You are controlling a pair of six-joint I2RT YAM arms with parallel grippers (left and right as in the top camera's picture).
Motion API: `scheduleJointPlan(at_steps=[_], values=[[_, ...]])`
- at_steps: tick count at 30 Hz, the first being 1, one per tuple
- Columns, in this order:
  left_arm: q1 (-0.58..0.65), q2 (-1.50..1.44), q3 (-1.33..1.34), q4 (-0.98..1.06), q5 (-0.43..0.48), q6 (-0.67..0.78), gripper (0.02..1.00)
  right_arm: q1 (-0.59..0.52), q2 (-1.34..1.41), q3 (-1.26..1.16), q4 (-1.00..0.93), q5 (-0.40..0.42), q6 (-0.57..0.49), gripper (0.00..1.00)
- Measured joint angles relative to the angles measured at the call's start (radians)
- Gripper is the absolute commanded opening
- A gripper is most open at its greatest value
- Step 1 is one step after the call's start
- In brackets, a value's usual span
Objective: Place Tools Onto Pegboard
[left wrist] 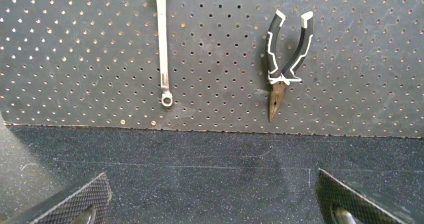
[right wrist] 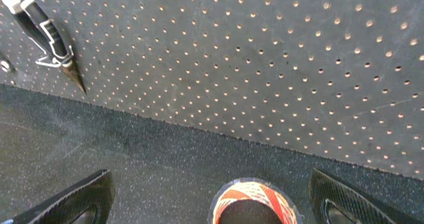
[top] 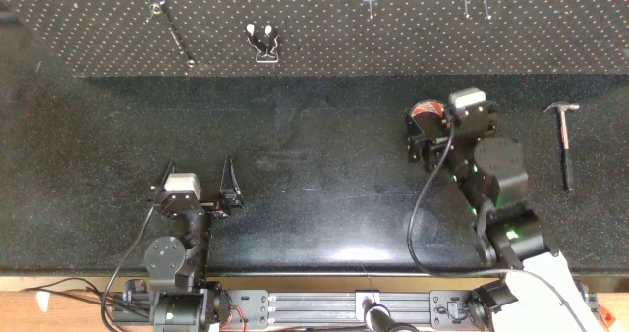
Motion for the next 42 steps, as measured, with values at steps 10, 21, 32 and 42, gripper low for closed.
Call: scheduleJointPlan(at_steps=[10,21,32,42], values=[[0.000,-0.002,0.000,0.000,0.000,0.000,0.996,0.000,0.258,0.193,-0.359,0.000,0.141,0.950],[0.000,-0.003,0.000,0.000,0.000,0.000,0.996,0.000,0.457,0.375,-0.534,0.000,0.143,0.947],[0.000,-0.003,0.000,0.000,0.000,0.000,0.996,0.001,0.671,0.460,-0.579,0.000,0.143,0.950],[0.000,-0.003,0.000,0.000,0.000,0.000,0.996,0.029,0.737,0.461,-0.544,0.000,0.114,0.465]])
